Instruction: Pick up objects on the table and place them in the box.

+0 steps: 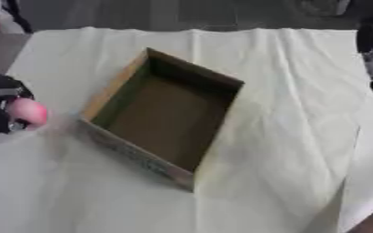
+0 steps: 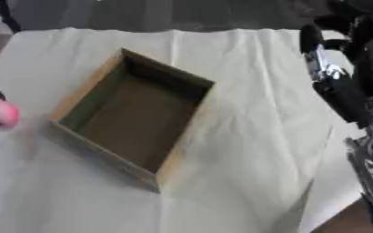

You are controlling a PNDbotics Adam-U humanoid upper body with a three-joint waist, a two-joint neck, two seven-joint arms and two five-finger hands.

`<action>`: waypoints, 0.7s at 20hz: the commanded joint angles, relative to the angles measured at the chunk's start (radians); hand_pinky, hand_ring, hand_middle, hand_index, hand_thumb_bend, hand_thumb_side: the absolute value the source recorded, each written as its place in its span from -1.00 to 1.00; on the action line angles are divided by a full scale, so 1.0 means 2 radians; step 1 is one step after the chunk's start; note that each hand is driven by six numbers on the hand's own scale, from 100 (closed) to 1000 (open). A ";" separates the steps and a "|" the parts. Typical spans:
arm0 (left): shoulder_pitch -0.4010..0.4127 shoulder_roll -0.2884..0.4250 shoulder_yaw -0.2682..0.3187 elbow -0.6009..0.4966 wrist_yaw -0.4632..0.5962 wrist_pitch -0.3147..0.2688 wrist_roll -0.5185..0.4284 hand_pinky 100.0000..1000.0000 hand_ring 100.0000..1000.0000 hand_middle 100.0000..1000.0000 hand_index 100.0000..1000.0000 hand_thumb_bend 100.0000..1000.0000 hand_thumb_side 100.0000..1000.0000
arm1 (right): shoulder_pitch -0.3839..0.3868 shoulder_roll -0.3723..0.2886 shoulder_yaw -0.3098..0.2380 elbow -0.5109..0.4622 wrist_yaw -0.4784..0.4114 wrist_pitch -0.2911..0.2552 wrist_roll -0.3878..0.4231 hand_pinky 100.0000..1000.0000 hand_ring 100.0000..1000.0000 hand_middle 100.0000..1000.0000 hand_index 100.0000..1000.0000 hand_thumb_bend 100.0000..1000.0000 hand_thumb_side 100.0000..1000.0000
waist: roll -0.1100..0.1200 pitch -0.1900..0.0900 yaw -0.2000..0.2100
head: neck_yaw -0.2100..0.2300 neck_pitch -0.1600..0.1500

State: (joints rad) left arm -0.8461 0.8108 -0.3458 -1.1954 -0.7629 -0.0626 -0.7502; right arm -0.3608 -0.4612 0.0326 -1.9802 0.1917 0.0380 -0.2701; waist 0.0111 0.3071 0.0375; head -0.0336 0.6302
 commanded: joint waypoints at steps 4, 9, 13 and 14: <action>-0.014 0.025 0.015 -0.039 0.011 0.009 0.004 -0.11 -0.07 0.05 0.21 -1.00 -0.88 | -0.004 -0.007 -0.004 -0.010 -0.001 -0.003 0.001 0.31 0.59 0.32 0.70 -0.46 0.34 | 0.003 -0.015 0.001 | -0.001 0.001; -0.015 0.025 0.017 -0.052 0.016 0.016 0.001 -0.14 -0.13 0.02 0.19 -1.00 -0.81 | -0.003 -0.007 -0.004 -0.010 -0.001 -0.002 0.001 0.31 0.59 0.32 0.70 -0.47 0.33 | 0.004 -0.017 0.000 | -0.001 0.004; -0.053 0.009 0.030 -0.091 0.023 0.009 0.017 -0.17 -0.15 -0.01 0.17 -1.00 -0.79 | 0.000 -0.007 -0.003 -0.010 -0.001 -0.003 0.003 0.31 0.59 0.32 0.70 -0.47 0.33 | 0.010 -0.025 0.001 | -0.008 0.014; -0.062 0.004 0.029 -0.102 0.024 0.013 0.016 -0.17 -0.16 -0.01 0.17 -1.00 -0.78 | 0.000 -0.008 -0.003 -0.010 -0.001 -0.003 0.003 0.31 0.59 0.32 0.70 -0.47 0.33 | 0.011 -0.026 0.001 | -0.009 0.015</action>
State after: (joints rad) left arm -0.9475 0.8057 -0.3083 -1.3639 -0.7226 -0.0400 -0.7261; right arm -0.3518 -0.4610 0.0321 -1.9802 0.1917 0.0356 -0.2655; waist 0.0352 0.2766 0.0389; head -0.0465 0.6528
